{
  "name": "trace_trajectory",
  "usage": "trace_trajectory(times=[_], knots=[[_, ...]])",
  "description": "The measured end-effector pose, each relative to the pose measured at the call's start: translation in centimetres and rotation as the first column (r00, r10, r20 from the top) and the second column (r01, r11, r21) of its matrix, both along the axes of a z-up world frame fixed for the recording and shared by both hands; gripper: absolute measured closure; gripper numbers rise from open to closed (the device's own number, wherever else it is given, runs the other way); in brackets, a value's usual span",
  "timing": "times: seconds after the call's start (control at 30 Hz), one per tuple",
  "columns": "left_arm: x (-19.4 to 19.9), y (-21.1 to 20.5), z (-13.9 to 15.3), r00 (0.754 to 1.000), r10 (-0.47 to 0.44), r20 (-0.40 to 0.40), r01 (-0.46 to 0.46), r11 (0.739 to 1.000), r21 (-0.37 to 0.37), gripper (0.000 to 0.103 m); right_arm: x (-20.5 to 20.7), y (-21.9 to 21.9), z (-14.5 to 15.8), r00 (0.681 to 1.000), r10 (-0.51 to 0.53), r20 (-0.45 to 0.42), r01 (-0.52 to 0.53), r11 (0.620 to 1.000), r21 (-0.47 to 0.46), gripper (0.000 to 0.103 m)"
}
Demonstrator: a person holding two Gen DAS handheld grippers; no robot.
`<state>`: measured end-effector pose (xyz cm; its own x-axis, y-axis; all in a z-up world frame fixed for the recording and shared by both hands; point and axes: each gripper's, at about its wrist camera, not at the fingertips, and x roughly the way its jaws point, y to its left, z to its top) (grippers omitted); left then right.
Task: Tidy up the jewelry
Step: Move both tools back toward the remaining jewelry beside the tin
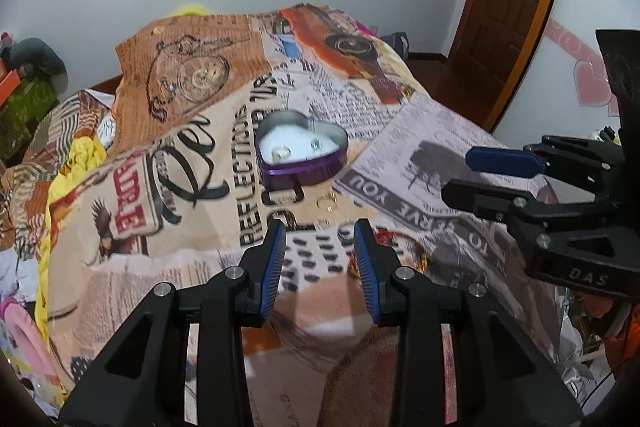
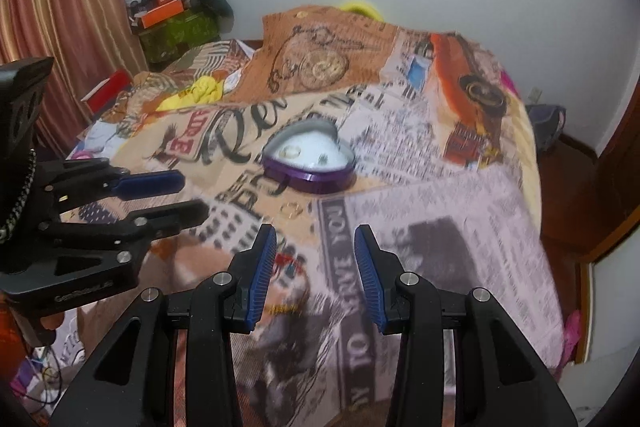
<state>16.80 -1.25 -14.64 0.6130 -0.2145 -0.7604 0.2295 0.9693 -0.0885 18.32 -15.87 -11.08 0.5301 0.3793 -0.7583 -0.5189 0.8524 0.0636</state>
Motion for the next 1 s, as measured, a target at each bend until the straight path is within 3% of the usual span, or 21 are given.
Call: trace_trajectory(times=[0.37,0.6,0.77,1.0], knots=[[-2.1,0.9,-3.7,0.993,0.036,-0.111,-0.037,0.999,-0.005,0.069,-2.3,1.6,-4.1,0.992,0.055,-0.109,-0.054,0.998,0.016,0.066],[-2.7,1.4,-4.2,0.991,0.058,-0.118,-0.060,0.998,-0.019,0.069,-2.3,2.6,-5.3,0.989,0.086,-0.120,-0.087,0.996,-0.002,0.067],[-2.5,1.1,-4.2,0.991,0.062,-0.117,-0.065,0.998,-0.020,0.069,-2.5,2.5,-5.4,0.990,0.094,-0.106,-0.096,0.995,-0.011,0.091],[-1.8,0.5,-4.0,0.992,0.055,-0.114,-0.057,0.998,-0.016,0.068,-2.4,1.5,-4.5,0.994,0.079,-0.081,-0.078,0.997,0.023,0.097]])
